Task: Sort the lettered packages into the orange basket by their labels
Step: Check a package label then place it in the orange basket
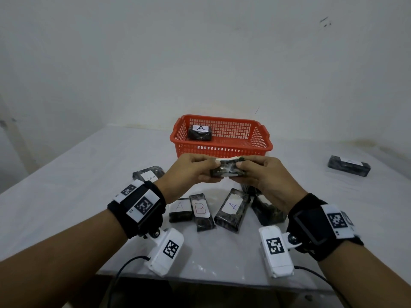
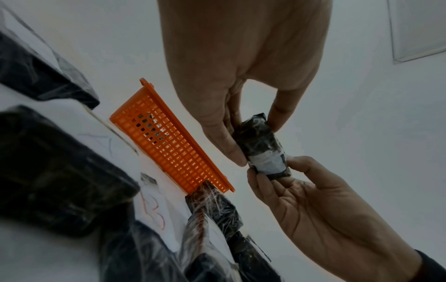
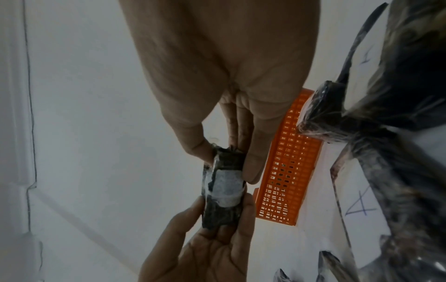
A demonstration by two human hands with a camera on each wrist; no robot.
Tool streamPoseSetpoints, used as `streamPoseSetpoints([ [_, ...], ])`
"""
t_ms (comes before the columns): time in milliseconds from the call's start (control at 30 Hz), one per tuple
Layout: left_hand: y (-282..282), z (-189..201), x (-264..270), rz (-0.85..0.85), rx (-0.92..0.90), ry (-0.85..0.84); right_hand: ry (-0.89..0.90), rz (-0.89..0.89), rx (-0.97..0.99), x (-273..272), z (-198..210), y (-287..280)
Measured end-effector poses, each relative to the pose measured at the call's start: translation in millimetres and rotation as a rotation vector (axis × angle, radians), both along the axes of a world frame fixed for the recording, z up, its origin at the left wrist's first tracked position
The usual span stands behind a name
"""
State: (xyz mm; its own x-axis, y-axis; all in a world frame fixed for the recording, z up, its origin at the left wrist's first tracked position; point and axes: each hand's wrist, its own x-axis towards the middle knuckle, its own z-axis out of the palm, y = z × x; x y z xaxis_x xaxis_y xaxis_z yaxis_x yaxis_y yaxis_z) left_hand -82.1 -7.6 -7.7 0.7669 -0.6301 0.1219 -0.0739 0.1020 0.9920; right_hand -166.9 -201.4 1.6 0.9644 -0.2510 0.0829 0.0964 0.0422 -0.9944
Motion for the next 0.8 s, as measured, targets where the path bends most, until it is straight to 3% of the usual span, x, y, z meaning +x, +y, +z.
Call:
streamPoseSetpoints([
  [133,-0.7,-2.0,-0.1,0.06,0.048,-0.049,0.019,0.057,0.013,-1.8,1.4,1.9],
  [300,-0.4,-0.6,-1.1,-0.003,0.012,-0.001,-0.018,0.007,0.016,-1.2,-3.1,2.1],
  [800,-1.8,-3.7,0.9,0.061,0.027,-0.031,-0.008,0.011,0.016,-0.9,-2.4,-0.1],
])
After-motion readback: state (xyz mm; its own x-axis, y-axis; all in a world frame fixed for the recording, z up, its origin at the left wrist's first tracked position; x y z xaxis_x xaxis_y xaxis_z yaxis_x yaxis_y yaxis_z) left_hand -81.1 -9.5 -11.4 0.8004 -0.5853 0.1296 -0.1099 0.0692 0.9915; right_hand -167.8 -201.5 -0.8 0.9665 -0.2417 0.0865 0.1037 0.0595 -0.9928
